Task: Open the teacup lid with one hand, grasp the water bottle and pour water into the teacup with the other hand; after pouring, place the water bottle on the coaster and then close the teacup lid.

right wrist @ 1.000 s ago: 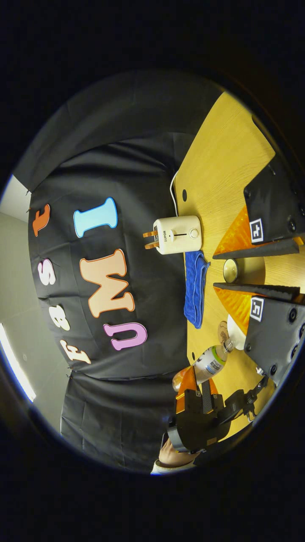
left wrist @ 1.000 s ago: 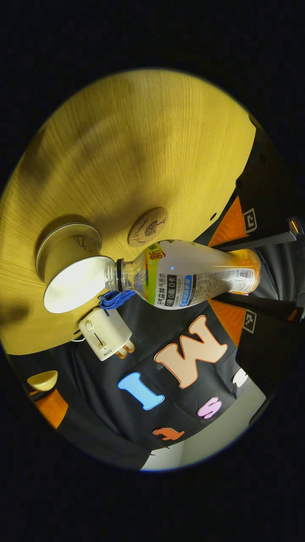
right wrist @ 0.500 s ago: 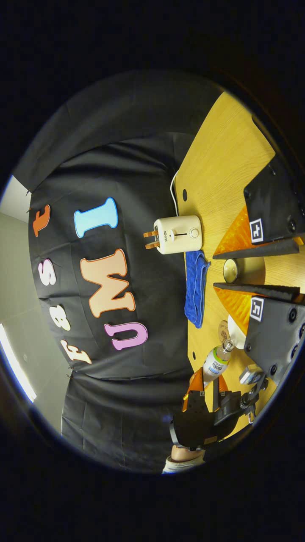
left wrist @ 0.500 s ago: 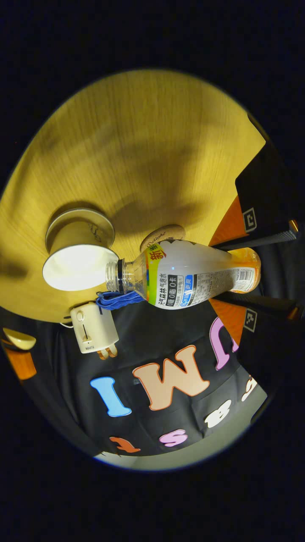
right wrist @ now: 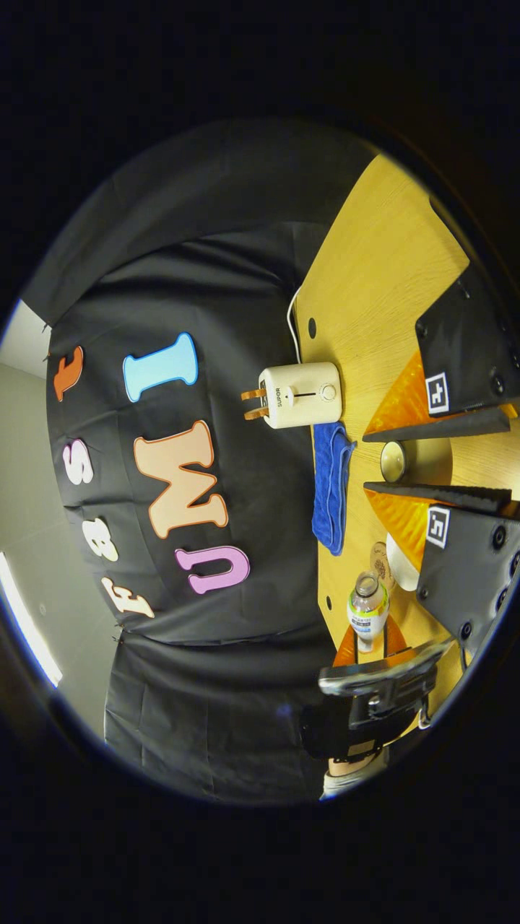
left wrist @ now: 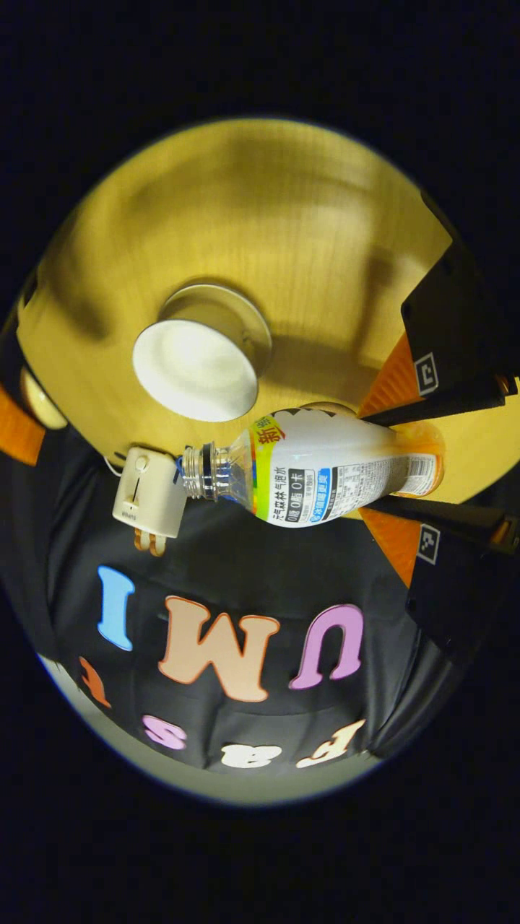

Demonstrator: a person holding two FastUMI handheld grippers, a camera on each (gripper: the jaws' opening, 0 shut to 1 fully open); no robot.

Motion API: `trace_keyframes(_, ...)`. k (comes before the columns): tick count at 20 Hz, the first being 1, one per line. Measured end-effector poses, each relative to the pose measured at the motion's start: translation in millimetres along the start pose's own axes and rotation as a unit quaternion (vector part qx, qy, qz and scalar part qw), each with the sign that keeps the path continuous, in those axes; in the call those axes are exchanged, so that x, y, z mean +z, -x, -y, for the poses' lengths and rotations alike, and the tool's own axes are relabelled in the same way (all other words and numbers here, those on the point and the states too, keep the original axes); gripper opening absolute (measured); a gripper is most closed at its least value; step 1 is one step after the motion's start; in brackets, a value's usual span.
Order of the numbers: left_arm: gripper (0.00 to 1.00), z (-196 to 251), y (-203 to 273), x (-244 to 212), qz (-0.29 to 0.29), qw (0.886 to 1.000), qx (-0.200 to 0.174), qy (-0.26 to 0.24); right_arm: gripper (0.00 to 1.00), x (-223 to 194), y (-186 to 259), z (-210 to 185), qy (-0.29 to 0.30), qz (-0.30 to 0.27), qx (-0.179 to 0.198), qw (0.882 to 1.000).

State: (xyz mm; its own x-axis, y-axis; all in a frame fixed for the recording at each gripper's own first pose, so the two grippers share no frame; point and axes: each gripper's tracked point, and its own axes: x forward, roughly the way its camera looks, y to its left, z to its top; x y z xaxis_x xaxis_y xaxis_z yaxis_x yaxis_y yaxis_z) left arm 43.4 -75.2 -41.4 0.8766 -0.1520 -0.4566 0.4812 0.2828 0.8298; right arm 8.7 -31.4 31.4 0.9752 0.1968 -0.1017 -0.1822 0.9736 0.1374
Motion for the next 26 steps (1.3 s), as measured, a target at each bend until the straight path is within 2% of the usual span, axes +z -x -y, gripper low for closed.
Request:
trace_keyframes(4, 0.50, -5.4, 5.1, 13.8, 0.028, 0.995, -0.006, 0.098, 0.32, -0.1, 0.4, -2.1, 0.000, 0.000, 0.003, 1.000)
trace_keyframes(7, 0.50, -13.9, 8.6, 28.2, 0.060, 0.983, -0.010, 0.175, 0.32, 1.4, 0.8, -0.7, -0.001, 0.001, 0.002, 1.000)
trace_keyframes(8, 0.47, -17.8, 7.7, 32.1, 0.069, 0.978, -0.008, 0.198, 0.30, 2.1, 1.4, -1.0, -0.002, 0.002, 0.002, 1.000)
trace_keyframes(10, 0.49, -25.5, 8.0, 36.2, 0.079, 0.966, -0.012, 0.245, 0.32, 1.9, 1.1, -1.7, -0.003, 0.002, 0.004, 1.000)
trace_keyframes(12, 0.47, -32.1, 4.0, 43.8, 0.097, 0.952, -0.015, 0.291, 0.32, 2.7, 2.2, -2.3, -0.001, 0.003, 0.005, 1.000)
trace_keyframes(14, 0.49, -42.2, 4.8, 42.2, 0.104, 0.940, -0.003, 0.326, 0.34, 2.7, 2.1, -2.5, 0.000, 0.003, 0.005, 1.000)
trace_keyframes(15, 0.49, -46.6, 4.1, 43.0, 0.112, 0.931, -0.001, 0.348, 0.32, 1.8, 1.2, -2.8, 0.000, 0.002, 0.005, 1.000)
trace_keyframes(16, 0.47, -42.2, 3.0, 44.4, 0.114, 0.921, -0.013, 0.374, 0.32, 1.5, 1.8, -2.8, -0.001, 0.001, 0.005, 1.000)
trace_keyframes(17, 0.49, -44.3, -0.5, 47.5, 0.125, 0.908, -0.014, 0.399, 0.32, 1.3, 1.6, -2.4, 0.000, 0.001, 0.005, 1.000)
trace_keyframes(21, 0.49, -63.5, -10.6, 38.2, 0.135, 0.877, 0.011, 0.460, 0.32, -0.3, 0.2, -2.4, -0.001, -0.001, 0.004, 1.000)
trace_keyframes(26, 0.49, -66.5, -33.2, 26.3, 0.136, 0.831, 0.035, 0.539, 0.32, -7.5, -1.9, -2.4, 0.002, -0.010, 0.003, 1.000)
